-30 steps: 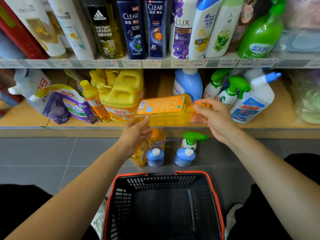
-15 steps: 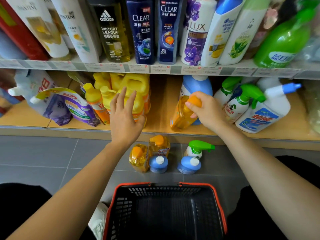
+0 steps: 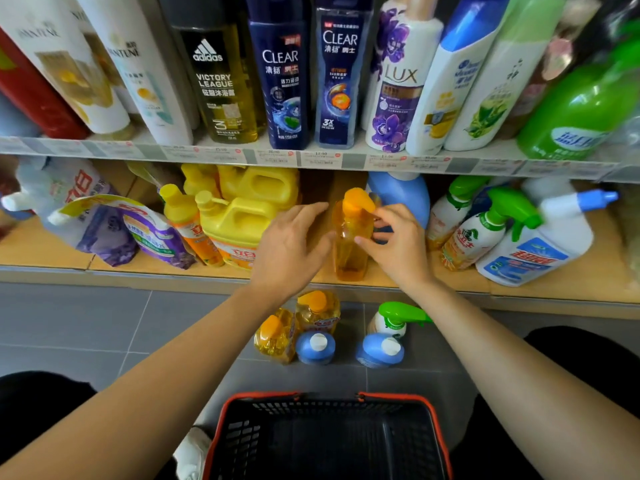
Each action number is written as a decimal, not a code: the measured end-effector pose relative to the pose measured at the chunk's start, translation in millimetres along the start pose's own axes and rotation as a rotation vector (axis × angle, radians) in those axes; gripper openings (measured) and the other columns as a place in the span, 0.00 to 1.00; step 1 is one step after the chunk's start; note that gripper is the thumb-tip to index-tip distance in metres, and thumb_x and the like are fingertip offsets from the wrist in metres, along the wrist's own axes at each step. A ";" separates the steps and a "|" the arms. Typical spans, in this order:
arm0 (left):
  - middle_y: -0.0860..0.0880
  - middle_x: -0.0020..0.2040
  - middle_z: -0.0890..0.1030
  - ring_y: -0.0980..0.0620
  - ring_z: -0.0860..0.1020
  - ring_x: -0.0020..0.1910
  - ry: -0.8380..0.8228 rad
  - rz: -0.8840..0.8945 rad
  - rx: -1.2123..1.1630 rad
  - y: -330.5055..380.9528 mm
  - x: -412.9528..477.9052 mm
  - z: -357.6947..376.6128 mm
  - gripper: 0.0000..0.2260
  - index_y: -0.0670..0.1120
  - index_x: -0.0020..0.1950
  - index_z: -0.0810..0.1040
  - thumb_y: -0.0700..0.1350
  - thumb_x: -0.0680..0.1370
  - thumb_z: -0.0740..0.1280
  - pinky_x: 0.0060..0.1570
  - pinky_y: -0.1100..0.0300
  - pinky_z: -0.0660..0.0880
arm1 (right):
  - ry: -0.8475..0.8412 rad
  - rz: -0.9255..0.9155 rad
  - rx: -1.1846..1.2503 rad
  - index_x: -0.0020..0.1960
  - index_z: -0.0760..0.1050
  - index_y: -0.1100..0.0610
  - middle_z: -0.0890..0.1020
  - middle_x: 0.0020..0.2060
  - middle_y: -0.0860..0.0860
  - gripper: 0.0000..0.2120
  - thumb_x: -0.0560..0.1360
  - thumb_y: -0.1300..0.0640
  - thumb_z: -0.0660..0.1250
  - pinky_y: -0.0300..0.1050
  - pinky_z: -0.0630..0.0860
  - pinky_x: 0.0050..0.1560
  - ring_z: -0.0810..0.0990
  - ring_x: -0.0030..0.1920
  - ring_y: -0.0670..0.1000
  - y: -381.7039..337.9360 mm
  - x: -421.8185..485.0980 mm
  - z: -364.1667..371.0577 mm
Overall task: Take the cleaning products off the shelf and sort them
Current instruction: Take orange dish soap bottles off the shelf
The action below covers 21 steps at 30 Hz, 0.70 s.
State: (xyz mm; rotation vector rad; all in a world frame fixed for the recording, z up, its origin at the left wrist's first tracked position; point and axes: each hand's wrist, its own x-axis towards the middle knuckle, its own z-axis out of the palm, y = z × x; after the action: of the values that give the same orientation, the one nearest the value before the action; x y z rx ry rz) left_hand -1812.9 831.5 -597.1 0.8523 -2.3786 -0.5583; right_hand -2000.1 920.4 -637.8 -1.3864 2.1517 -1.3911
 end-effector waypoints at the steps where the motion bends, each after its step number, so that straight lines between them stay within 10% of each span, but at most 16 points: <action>1: 0.49 0.63 0.81 0.51 0.78 0.59 -0.025 -0.049 -0.070 5.5 8.6 4.2 0.22 0.48 0.71 0.75 0.55 0.79 0.67 0.57 0.56 0.76 | -0.038 0.000 0.067 0.62 0.80 0.59 0.74 0.53 0.47 0.22 0.69 0.62 0.80 0.40 0.82 0.51 0.81 0.51 0.49 0.4 -1.4 1.9; 7: 0.54 0.55 0.82 0.56 0.79 0.53 -0.013 -0.206 -0.173 3.2 39.0 13.9 0.24 0.54 0.66 0.77 0.62 0.74 0.73 0.52 0.58 0.78 | -0.071 0.089 0.252 0.60 0.73 0.44 0.73 0.57 0.43 0.30 0.66 0.62 0.81 0.46 0.84 0.50 0.83 0.51 0.44 2.1 -15.5 26.3; 12: 0.59 0.47 0.81 0.57 0.81 0.43 -0.033 -0.060 -0.074 5.5 40.1 16.1 0.16 0.54 0.57 0.79 0.59 0.73 0.73 0.44 0.55 0.81 | -0.139 0.133 0.190 0.78 0.61 0.47 0.69 0.73 0.47 0.48 0.64 0.48 0.81 0.48 0.72 0.70 0.69 0.73 0.49 12.2 -4.3 26.1; 21: 0.51 0.61 0.82 0.56 0.82 0.54 -0.265 0.058 -0.238 -27.2 45.6 -1.8 0.19 0.49 0.74 0.74 0.44 0.82 0.67 0.55 0.58 0.80 | -0.084 0.028 -0.023 0.70 0.73 0.55 0.74 0.69 0.53 0.38 0.65 0.47 0.82 0.44 0.71 0.67 0.73 0.68 0.51 11.4 3.1 36.1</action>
State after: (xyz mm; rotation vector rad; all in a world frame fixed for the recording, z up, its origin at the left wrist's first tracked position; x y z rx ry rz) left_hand -1829.2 781.0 -594.4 0.6336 -2.4946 -0.9602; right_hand -1986.1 897.9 -664.9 -1.3916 2.1317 -1.2787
